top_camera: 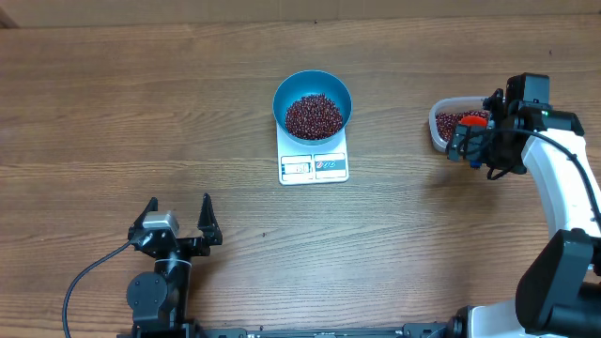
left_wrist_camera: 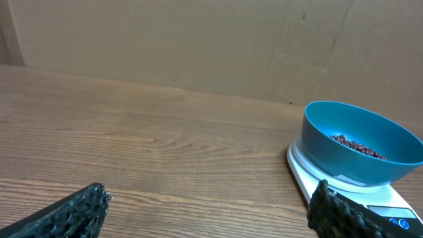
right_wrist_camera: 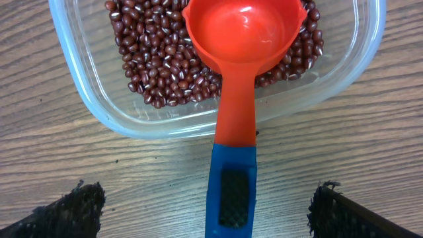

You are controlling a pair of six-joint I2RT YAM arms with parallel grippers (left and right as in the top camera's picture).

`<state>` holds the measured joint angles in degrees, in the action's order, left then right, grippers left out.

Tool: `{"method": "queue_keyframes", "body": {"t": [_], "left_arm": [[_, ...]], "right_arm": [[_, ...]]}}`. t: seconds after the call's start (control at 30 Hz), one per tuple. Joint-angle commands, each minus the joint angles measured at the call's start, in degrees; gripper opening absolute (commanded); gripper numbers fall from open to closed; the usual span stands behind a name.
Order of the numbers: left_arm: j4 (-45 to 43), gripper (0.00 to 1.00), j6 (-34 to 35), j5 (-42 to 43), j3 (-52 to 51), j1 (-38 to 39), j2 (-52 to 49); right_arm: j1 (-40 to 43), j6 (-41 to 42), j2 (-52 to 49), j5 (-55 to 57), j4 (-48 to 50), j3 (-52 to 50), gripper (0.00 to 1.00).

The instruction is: Scoop item into bowl and weigh 150g on scale

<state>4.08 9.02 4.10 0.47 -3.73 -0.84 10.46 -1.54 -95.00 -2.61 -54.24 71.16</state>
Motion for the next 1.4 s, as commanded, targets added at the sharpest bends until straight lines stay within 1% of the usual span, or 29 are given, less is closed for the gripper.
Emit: {"method": "queue_keyframes", "body": {"t": [0.0,0.43,0.8,0.93,1.37], "left_arm": [[0.1,1.00,0.7,0.0,-0.2,0.1,0.6],[0.1,1.00,0.7,0.0,-0.2,0.1,0.6],[0.1,0.99,0.7,0.0,-0.2,0.1,0.6],[0.1,1.00,0.7,0.0,-0.2,0.1,0.6],[0.1,1.00,0.7,0.0,-0.2,0.1,0.6]], "right_arm": [[0.1,0.0,2.4,-0.5,0.0,1.6,1.00],[0.1,0.0,15.3,-0.5,3.6,1.6,1.00],[0.1,0.0,27.1,-2.4,3.7,1.6,1.00],[0.1,0.0,28.8,-3.7,4.0,1.6,1.00],[0.2,-0.1,28.7,-3.5,2.9,1.6,1.00]]}}
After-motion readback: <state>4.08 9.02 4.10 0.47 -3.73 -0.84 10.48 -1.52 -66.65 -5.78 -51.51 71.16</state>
